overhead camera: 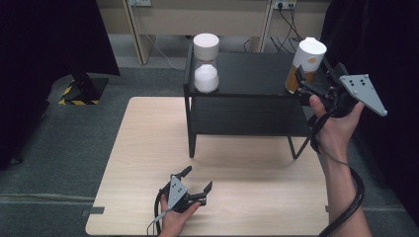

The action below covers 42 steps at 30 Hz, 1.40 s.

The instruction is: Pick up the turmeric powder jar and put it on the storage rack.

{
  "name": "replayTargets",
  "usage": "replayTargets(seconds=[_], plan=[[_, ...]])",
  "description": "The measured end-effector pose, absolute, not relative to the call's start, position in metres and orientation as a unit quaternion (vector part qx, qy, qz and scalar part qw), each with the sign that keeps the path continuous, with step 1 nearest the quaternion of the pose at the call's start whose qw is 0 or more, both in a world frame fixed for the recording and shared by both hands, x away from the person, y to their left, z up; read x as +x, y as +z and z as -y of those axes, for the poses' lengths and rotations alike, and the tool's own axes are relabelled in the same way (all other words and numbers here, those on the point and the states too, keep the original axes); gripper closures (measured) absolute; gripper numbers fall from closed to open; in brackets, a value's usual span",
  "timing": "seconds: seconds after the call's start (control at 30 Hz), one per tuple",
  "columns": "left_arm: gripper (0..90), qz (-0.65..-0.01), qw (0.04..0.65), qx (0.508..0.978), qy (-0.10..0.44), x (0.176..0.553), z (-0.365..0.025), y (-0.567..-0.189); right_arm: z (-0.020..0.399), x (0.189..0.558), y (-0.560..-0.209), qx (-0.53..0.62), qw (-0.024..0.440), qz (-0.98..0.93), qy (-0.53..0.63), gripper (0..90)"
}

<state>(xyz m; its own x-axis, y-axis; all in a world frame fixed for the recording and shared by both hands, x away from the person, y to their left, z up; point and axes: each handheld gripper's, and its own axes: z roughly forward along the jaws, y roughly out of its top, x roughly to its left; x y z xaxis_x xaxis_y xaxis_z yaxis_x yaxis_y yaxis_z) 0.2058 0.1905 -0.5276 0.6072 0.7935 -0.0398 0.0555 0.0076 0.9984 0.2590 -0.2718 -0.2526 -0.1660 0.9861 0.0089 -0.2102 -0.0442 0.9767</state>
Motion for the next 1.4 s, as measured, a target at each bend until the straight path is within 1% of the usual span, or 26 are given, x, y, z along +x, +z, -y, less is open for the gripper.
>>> replayTargets(seconds=[0.57, 1.1, 1.4], plan=[[9.2, -0.333, 0.629, 0.638, 0.294, 0.206, -0.19, -0.528, 0.284, 0.245, -0.277, 0.414, 0.483, -0.473, 0.609, 0.8], [9.2, -0.333, 0.628, 0.639, 0.294, 0.206, -0.19, -0.528, 0.293, 0.231, -0.295, 0.407, 0.481, -0.475, 0.615, 0.8], [9.2, -0.333, 0.63, 0.637, 0.294, 0.205, -0.19, -0.529, 0.295, 0.222, -0.306, 0.404, 0.469, -0.475, 0.625, 0.8]])
